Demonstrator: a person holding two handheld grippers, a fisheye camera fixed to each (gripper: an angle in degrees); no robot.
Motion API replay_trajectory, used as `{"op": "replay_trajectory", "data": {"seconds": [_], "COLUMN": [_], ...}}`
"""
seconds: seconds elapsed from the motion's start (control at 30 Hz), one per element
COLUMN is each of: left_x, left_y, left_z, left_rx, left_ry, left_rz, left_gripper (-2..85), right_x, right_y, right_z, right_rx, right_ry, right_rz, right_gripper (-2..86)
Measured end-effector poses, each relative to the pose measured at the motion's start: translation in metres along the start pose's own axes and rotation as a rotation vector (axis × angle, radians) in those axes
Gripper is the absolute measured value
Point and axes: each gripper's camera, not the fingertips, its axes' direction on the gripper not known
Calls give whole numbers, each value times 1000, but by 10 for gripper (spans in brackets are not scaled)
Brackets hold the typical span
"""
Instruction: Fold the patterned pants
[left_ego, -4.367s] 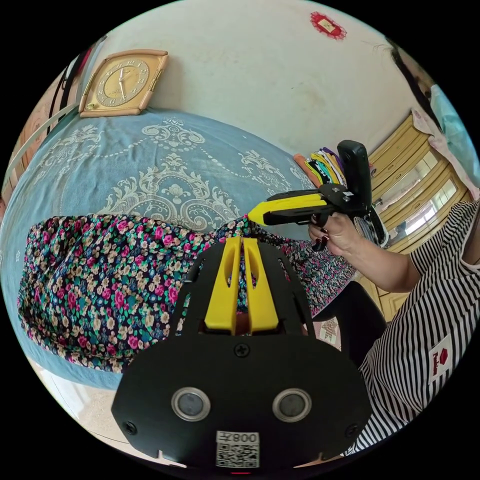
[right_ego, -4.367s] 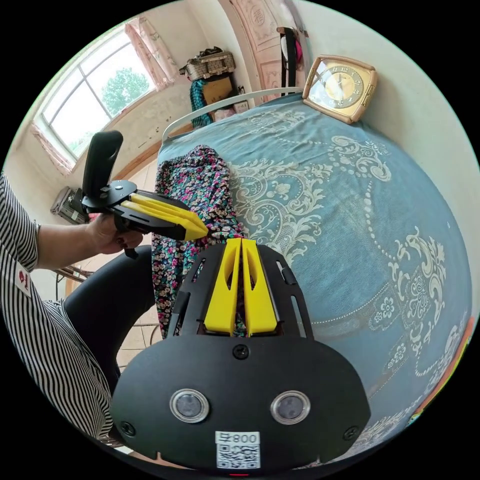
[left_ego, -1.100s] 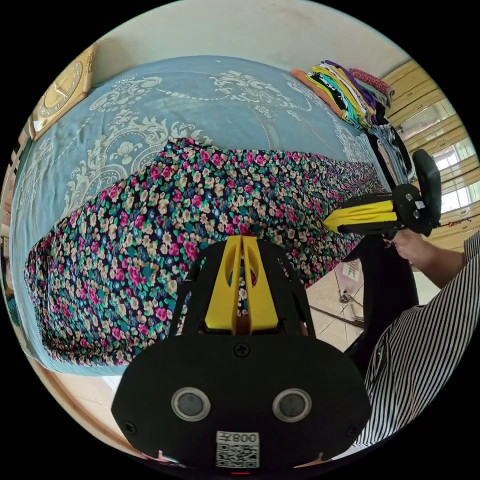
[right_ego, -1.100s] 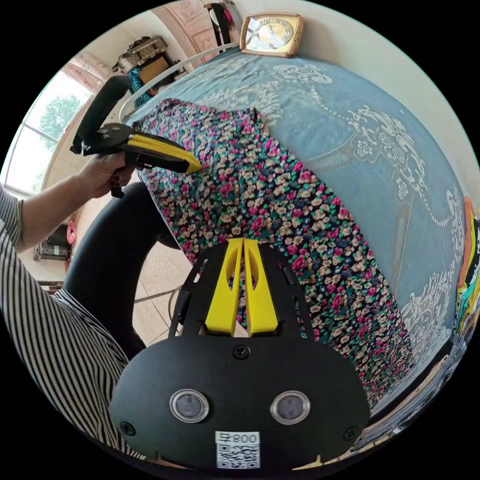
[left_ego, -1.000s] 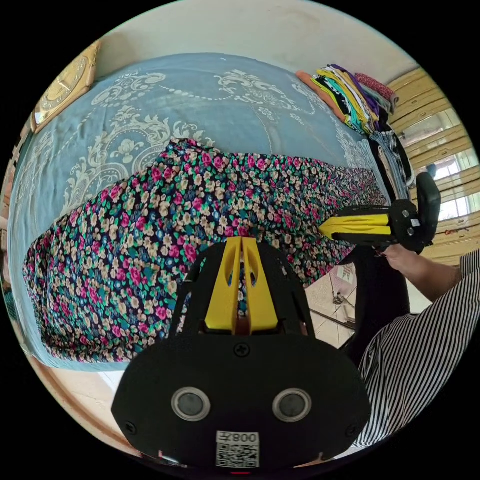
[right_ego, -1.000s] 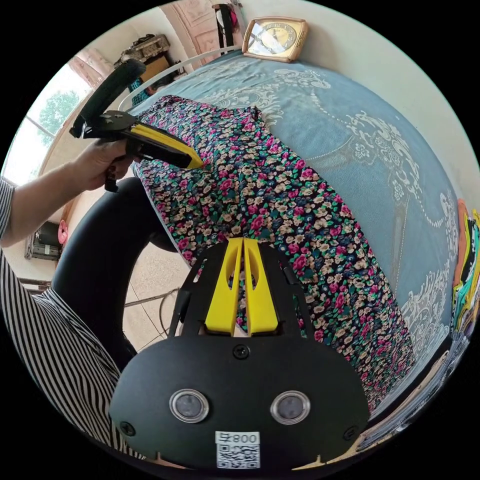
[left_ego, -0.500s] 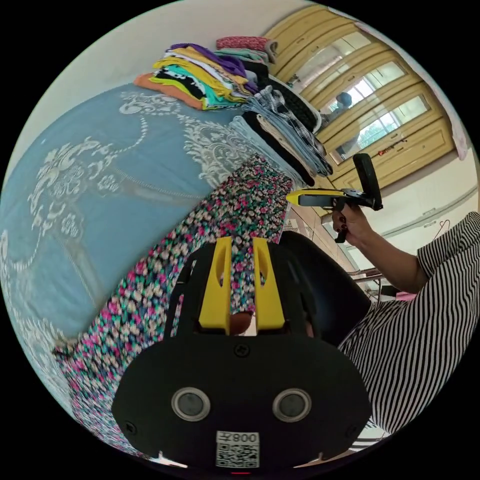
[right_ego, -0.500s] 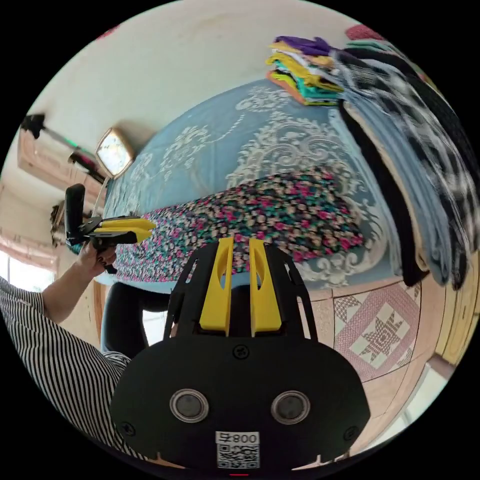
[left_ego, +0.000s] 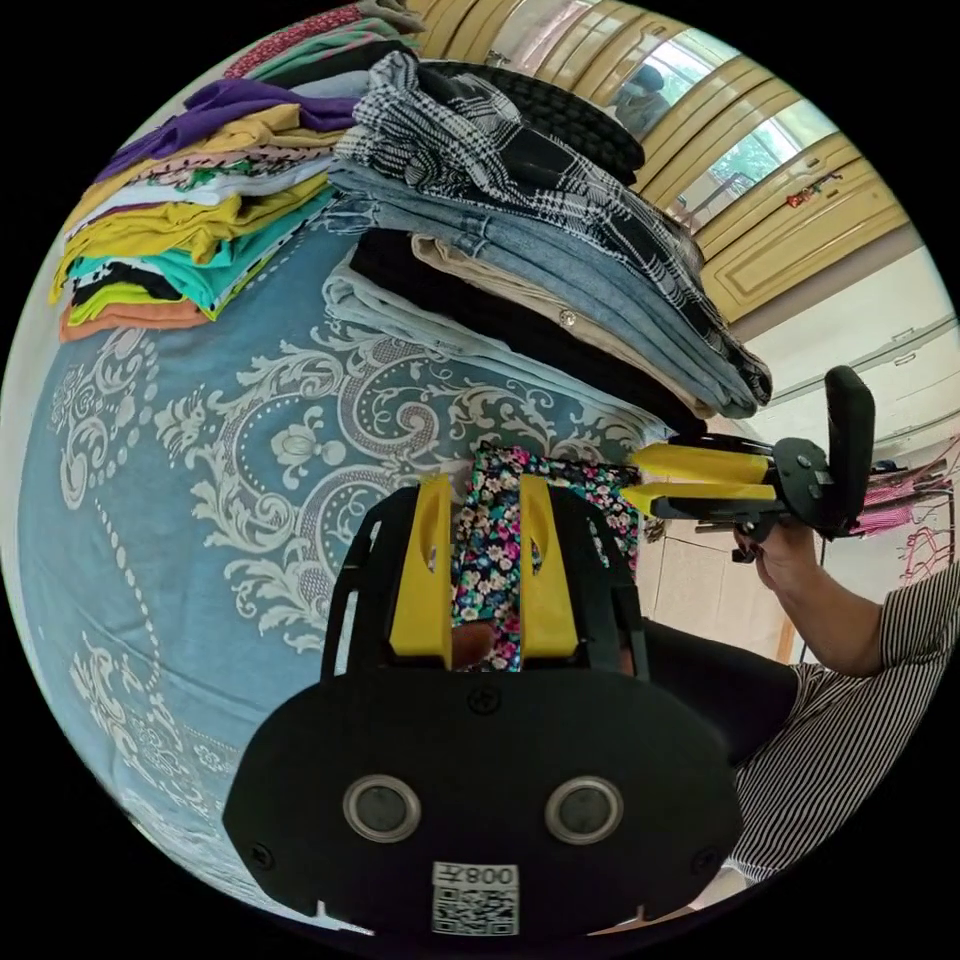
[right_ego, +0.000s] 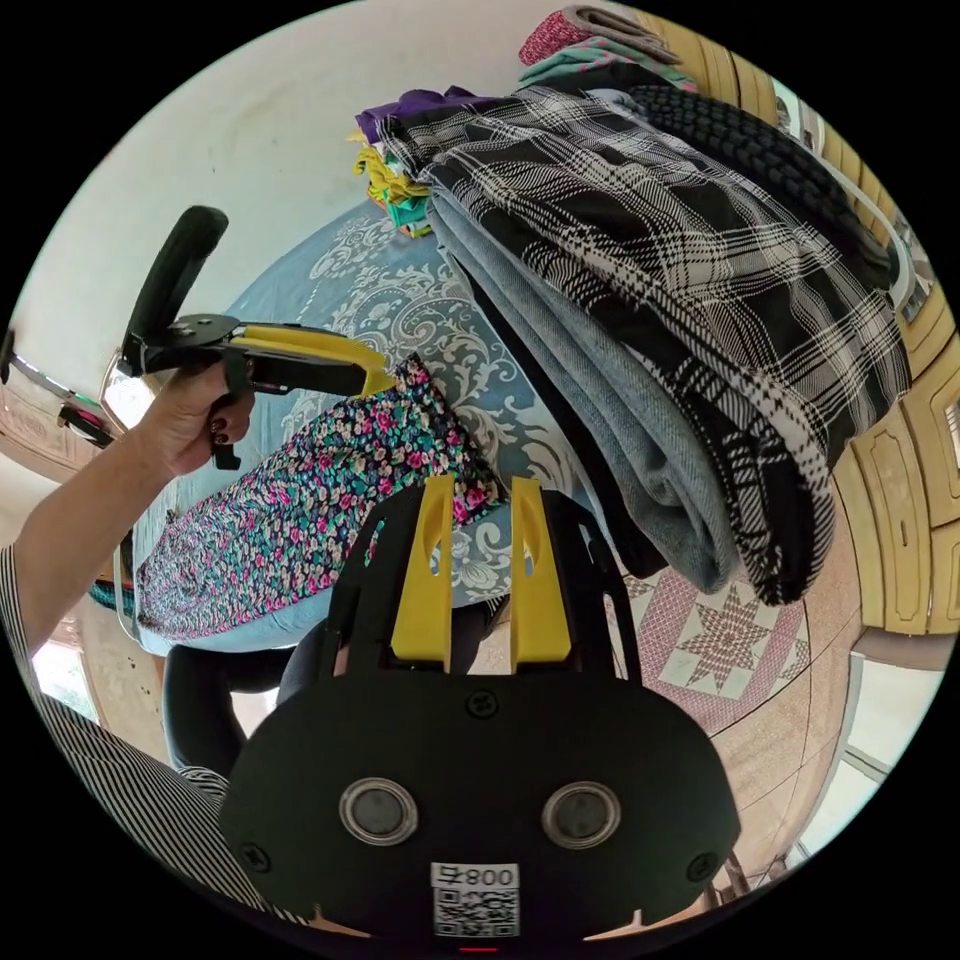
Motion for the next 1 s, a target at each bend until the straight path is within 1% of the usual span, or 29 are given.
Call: {"op": "replay_trajectory", "data": {"seconds": [0.17, 0.33, 0.47, 0.63, 0.83, 1.0], "left_x": [14, 32, 36, 41, 48, 53], "left_y": [-17, -29, -32, -24, 4, 57], "left_z": [4, 4, -1, -25, -70, -124], "left_rx": [-11, -36, -48, 7, 96, 193], "left_ry": [-49, -41, -27, -5, -6, -23], "left_rz": [41, 77, 75, 78, 118, 169], "left_gripper": [88, 51, 31, 25, 25, 25], "right_x": [-7, -16, -12, -1, -16, -50], "right_y": [9, 17, 26, 38, 57, 73], "right_z": [-18, -30, -37, -52, -94, -123], "right_rx": [7, 10, 13, 36, 135, 198], "right_ry": [63, 97, 19, -91, -206, -297], "right_rz": [-24, -41, -5, 38, -25, -138], "right_gripper": [79, 57, 34, 26, 23, 21]}}
